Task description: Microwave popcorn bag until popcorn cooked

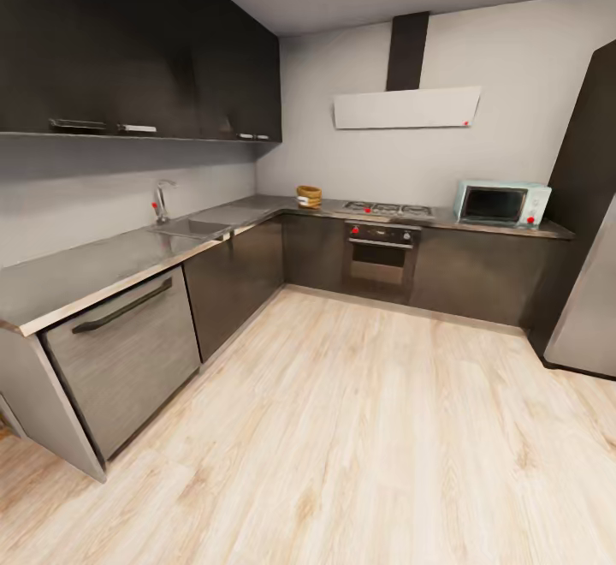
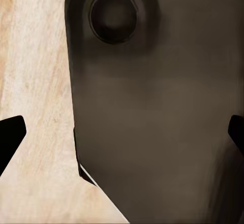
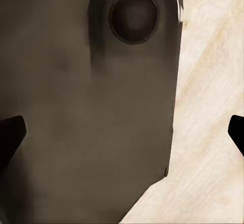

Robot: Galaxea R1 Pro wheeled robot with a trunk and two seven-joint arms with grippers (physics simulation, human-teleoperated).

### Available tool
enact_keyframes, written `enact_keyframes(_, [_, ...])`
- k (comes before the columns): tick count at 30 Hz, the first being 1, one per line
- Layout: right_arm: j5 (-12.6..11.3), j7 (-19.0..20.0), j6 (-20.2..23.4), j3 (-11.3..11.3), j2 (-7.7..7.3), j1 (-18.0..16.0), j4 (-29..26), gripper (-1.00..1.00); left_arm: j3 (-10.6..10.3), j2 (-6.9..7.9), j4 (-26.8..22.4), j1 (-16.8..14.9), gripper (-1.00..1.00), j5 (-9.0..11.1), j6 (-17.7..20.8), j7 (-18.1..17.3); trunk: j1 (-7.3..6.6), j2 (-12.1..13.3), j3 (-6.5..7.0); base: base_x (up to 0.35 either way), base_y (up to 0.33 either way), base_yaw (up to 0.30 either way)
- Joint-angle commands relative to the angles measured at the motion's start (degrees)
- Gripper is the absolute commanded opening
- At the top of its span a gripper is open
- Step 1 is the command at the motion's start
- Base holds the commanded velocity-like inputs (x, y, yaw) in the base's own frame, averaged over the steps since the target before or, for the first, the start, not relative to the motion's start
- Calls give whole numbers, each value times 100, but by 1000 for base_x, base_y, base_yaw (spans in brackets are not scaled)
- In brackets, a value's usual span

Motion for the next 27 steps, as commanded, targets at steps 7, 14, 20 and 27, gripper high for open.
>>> enact_keyframes(7, [45, 88, -20, 75, 35, 17, 0, 100, 9, 35, 0, -3, 100, 21, -9, 9, 0, -2, -3, 0, 0, 0])
enact_keyframes(14, [45, 88, -20, 75, 35, 17, 0, 100, 9, 35, 0, -3, 100, 21, -9, 9, 0, -2, -3, 0, 0, 0])
enact_keyframes(20, [38, 12, 5, 39, 165, -115, -121, 100, 9, 165, -7, 105, 100, -28, -20, 9, 0, -2, -10, 0, 0, -91])
enact_keyframes(27, [14, 5, 382, 32, 124, -692, -917, 100, 10, 193, -327, -22, 100, -33, 116, -76, 0, -2, -31, 0, 0, -245])
